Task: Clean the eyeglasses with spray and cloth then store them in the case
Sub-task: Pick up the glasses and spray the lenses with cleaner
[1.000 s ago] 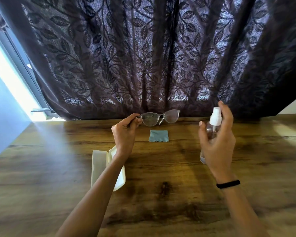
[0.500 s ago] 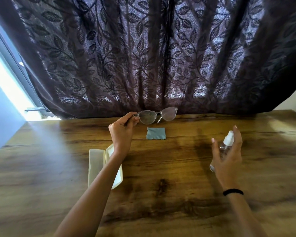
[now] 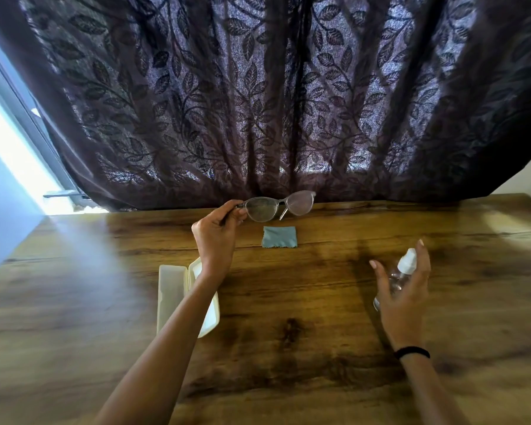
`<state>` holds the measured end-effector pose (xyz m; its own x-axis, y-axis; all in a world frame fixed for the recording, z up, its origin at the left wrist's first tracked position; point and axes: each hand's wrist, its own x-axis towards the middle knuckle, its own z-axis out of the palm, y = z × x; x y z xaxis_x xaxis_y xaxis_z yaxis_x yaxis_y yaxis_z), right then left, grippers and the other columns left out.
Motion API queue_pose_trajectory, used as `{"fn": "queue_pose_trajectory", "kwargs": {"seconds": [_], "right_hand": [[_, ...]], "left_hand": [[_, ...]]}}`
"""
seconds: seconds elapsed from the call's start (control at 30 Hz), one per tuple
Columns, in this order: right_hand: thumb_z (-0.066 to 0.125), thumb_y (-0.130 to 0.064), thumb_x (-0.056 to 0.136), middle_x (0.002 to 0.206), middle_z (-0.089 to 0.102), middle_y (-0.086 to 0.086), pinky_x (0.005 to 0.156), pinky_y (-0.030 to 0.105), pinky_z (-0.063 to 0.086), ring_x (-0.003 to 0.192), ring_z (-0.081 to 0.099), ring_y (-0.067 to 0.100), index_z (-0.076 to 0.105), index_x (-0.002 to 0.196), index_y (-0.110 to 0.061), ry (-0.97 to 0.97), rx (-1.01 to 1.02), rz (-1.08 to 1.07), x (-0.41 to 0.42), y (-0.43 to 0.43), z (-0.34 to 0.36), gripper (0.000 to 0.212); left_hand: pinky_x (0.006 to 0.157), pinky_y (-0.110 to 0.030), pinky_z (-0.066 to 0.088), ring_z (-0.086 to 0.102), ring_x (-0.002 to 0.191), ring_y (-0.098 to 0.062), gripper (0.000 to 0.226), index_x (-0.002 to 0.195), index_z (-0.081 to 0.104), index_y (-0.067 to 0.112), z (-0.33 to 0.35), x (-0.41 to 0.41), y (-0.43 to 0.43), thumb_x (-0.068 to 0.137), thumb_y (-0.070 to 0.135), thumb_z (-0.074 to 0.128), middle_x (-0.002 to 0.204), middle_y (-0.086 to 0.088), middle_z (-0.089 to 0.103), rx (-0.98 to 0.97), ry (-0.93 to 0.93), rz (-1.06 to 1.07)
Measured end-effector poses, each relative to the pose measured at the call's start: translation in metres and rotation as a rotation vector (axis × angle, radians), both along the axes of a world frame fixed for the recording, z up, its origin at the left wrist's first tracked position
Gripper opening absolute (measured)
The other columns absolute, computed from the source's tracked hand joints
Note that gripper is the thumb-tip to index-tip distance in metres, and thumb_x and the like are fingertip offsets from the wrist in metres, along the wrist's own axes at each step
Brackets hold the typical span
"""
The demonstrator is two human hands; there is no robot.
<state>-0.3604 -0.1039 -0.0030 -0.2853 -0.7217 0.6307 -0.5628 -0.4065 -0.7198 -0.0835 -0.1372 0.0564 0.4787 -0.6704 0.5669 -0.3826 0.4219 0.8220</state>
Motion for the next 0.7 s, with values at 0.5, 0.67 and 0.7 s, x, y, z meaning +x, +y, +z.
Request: {"fn": "queue_pose_trajectory", "kwargs": {"seconds": [0.5, 0.67, 0.7], "right_hand": [[0.057, -0.013, 0.09, 0.107, 0.058, 0.014, 0.109, 0.038, 0.026, 0.102, 0.052, 0.029, 0.061, 0.104, -0.007, 0.422, -0.438, -0.195, 0.023, -0.008, 0.054, 0.016], [0.053, -0.017, 0.088, 0.097, 0.065, 0.009, 0.085, 0.017, 0.03, 0.097, 0.046, 0.019, 0.069, 0.098, -0.005, 0.474, -0.208, 0.04, 0.071, -0.035, 0.054, 0.022], [0.055, -0.017, 0.088, 0.096, 0.065, 0.008, 0.081, 0.014, 0.028, 0.095, 0.048, 0.019, 0.069, 0.098, -0.006, 0.474, -0.111, 0.072, 0.078, -0.045, 0.049, 0.02]], "left_hand": [[0.07, -0.019, 0.055, 0.067, 0.069, -0.003, 0.021, 0.099, 0.072, 0.005, -0.003, 0.01, -0.003, 0.08, 0.013, 0.069, 0.081, -0.005, 0.073, 0.021, -0.03, 0.041], [0.072, -0.032, 0.058, 0.07, 0.074, -0.014, 0.021, 0.101, 0.071, 0.005, -0.005, 0.018, -0.006, 0.081, 0.011, 0.068, 0.084, -0.006, 0.073, 0.03, -0.009, 0.051], [0.072, -0.032, 0.058, 0.07, 0.073, -0.013, 0.022, 0.101, 0.071, 0.005, -0.005, 0.019, -0.006, 0.081, 0.011, 0.068, 0.085, -0.006, 0.073, 0.027, -0.016, 0.056]]}}
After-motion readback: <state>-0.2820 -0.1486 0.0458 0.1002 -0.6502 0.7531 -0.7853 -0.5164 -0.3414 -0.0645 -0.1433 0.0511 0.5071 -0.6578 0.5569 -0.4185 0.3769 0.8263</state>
